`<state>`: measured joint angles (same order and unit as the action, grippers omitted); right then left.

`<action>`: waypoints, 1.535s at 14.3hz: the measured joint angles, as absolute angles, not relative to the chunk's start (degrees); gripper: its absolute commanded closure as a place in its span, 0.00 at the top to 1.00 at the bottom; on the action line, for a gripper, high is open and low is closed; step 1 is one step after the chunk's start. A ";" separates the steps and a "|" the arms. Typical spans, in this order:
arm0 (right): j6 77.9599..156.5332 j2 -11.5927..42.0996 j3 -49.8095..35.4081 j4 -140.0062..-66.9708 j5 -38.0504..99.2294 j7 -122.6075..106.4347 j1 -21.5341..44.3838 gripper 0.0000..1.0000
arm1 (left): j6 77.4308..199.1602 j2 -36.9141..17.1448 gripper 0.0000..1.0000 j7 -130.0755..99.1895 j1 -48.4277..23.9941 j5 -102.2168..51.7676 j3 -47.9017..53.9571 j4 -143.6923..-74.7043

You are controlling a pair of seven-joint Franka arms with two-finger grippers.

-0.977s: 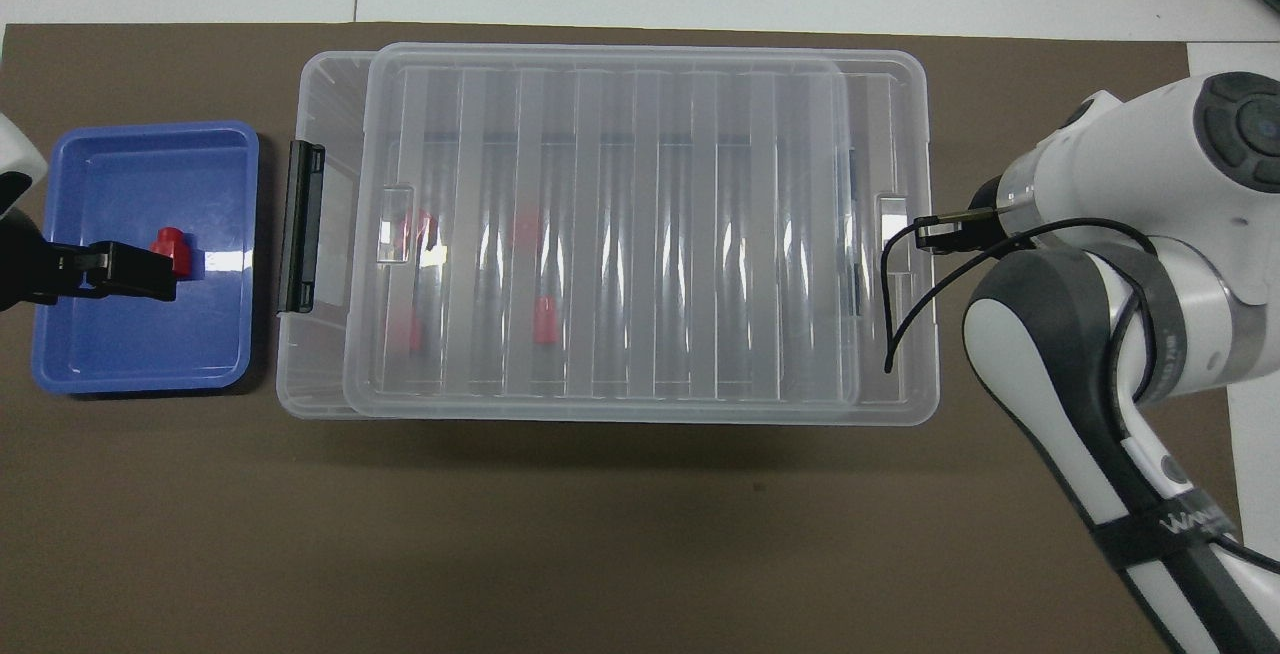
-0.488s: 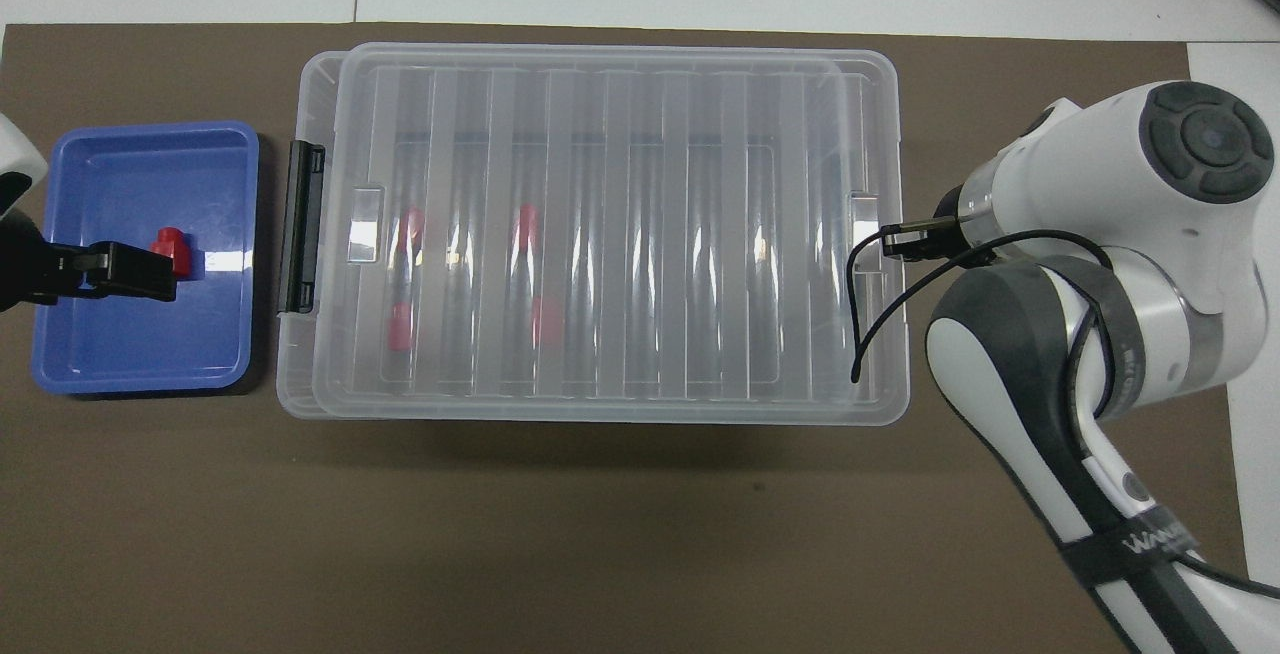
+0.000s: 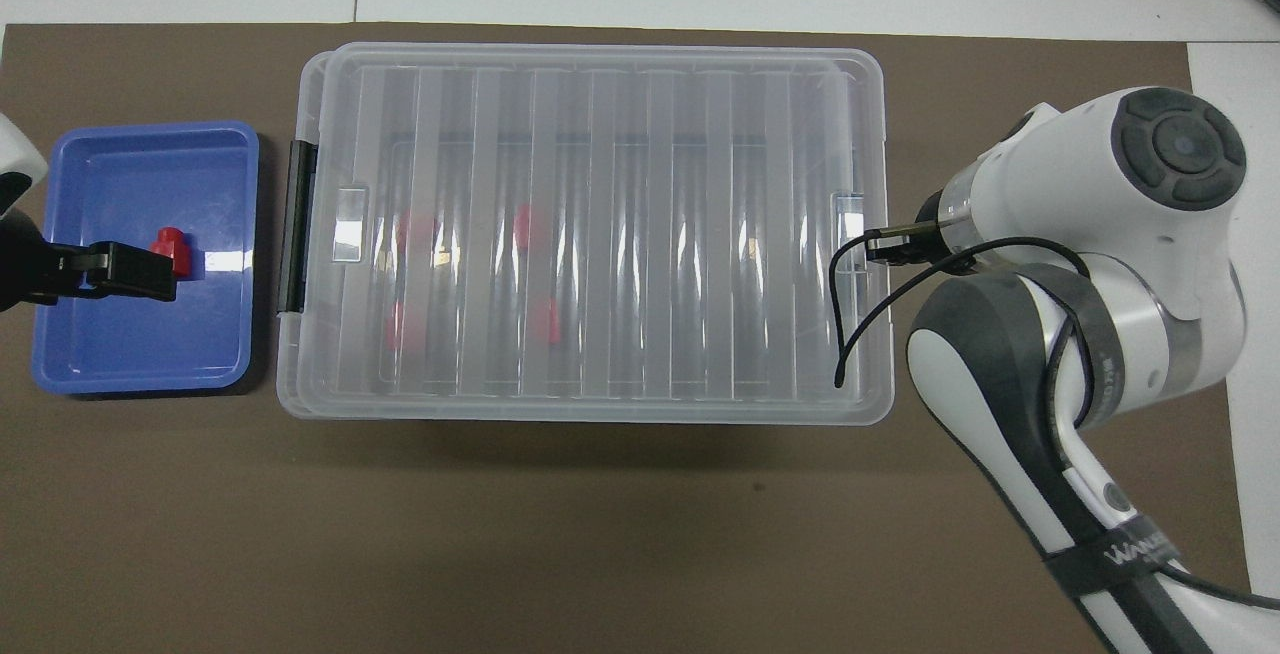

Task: Place red block in blue tray from box
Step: 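Push the clear lid fully closed with the right gripper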

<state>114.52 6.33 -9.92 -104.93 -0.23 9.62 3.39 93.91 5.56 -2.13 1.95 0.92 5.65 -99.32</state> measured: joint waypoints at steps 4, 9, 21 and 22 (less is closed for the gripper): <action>114.52 6.33 -10.19 -104.93 0.47 9.62 3.42 0.00 | 93.90 5.56 1.00 -2.13 1.95 0.92 5.65 -99.32; 114.51 6.33 -10.23 -104.93 1.04 9.62 3.43 0.00 | 93.90 5.56 1.00 -2.13 1.95 0.92 5.65 -99.32; 114.51 6.31 -10.68 -104.92 2.01 9.69 3.44 0.00 | 93.90 5.56 1.00 -2.14 1.95 0.92 5.65 -99.32; 114.52 6.28 -10.68 -104.91 2.01 9.70 3.42 0.00 | 93.90 5.56 1.00 -2.14 1.95 0.92 5.65 -99.32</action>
